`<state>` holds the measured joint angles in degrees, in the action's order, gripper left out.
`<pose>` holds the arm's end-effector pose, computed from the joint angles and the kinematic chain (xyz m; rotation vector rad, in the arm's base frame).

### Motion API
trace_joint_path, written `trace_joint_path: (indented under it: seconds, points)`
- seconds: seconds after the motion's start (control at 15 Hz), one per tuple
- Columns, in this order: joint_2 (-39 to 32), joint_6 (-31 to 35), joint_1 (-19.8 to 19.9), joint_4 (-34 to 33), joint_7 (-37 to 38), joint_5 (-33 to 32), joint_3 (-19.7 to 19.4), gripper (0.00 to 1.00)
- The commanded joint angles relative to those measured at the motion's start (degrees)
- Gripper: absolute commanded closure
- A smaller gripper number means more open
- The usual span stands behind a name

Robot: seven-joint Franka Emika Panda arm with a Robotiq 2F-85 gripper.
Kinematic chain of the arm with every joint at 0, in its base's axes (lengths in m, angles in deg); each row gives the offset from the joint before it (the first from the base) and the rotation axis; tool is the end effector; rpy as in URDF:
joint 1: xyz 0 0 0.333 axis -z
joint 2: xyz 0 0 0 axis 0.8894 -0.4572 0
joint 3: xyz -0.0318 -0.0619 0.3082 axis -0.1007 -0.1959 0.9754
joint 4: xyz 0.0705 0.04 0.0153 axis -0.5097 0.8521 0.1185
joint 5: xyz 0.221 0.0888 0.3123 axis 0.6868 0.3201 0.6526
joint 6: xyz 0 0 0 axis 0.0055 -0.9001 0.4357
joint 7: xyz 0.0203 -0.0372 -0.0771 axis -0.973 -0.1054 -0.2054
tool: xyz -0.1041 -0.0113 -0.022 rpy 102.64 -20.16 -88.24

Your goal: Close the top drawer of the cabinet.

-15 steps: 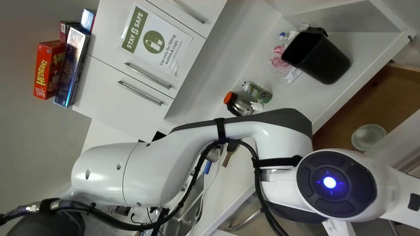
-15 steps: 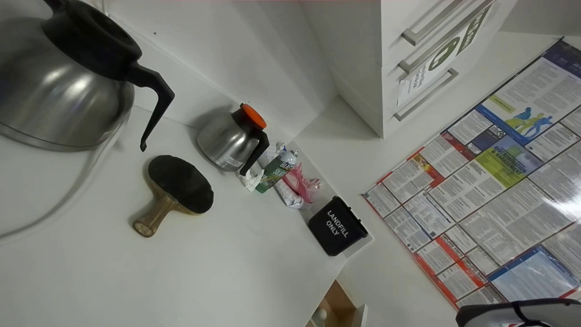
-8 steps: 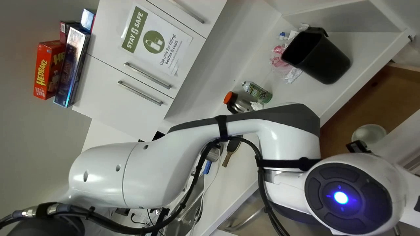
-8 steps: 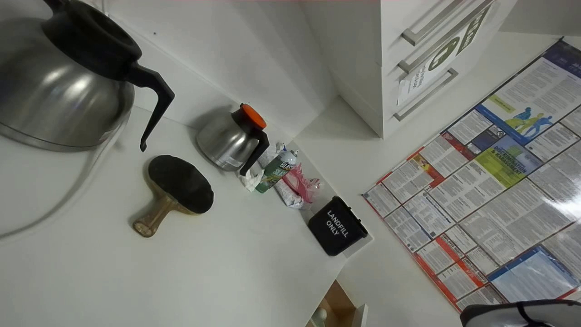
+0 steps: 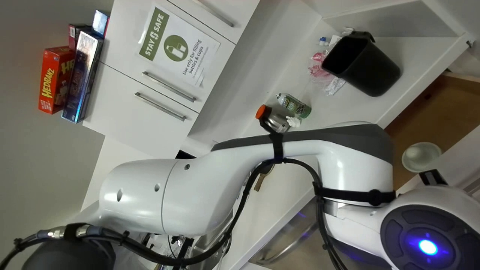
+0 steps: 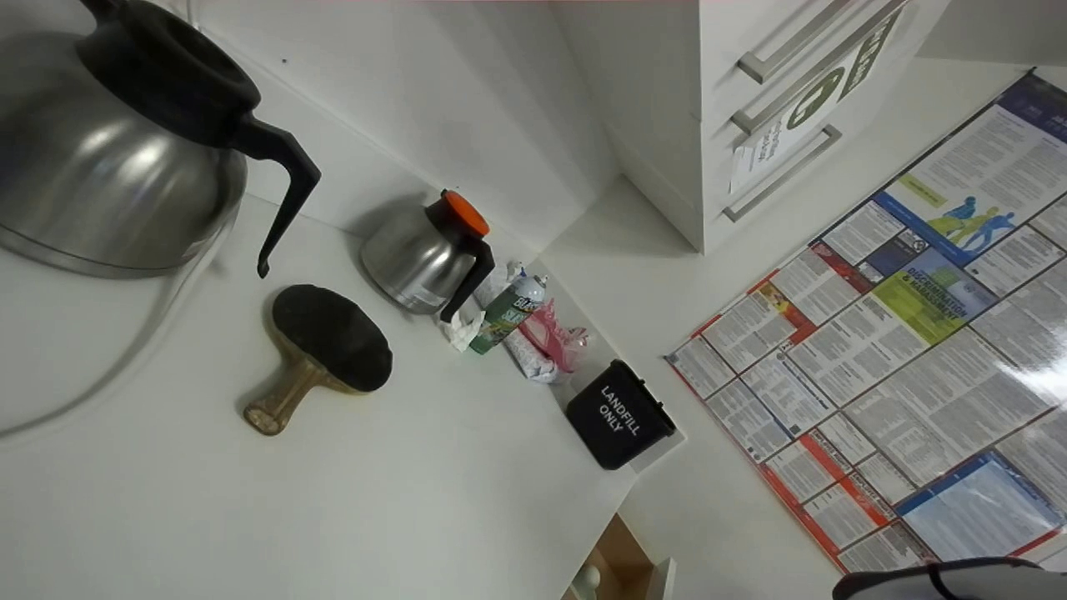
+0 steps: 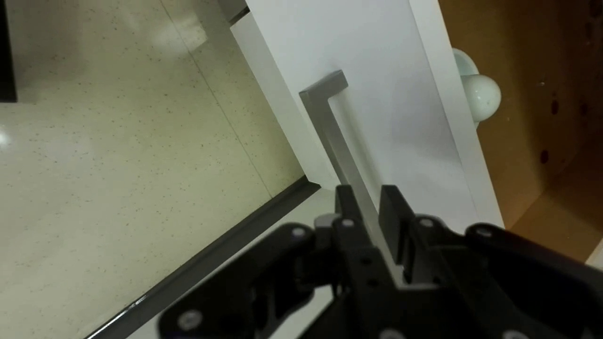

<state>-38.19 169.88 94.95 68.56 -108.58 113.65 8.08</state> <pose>0.2845 -0.4342 0.1689 -1.8858 1.8373 -0.3119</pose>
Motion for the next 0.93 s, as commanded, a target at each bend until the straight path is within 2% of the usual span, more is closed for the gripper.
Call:
trace_joint_path:
  seconds: [0.0,0.4,0.87]
  points:
    - [-4.2,-3.5,2.8,-3.9,0.2,4.0,2.3,1.0]
    - [-10.5,-12.3,5.9,-8.5,-0.6,12.1,5.1,1.0]
    - [-13.4,-17.8,4.9,-11.4,0.1,15.5,5.5,1.0]
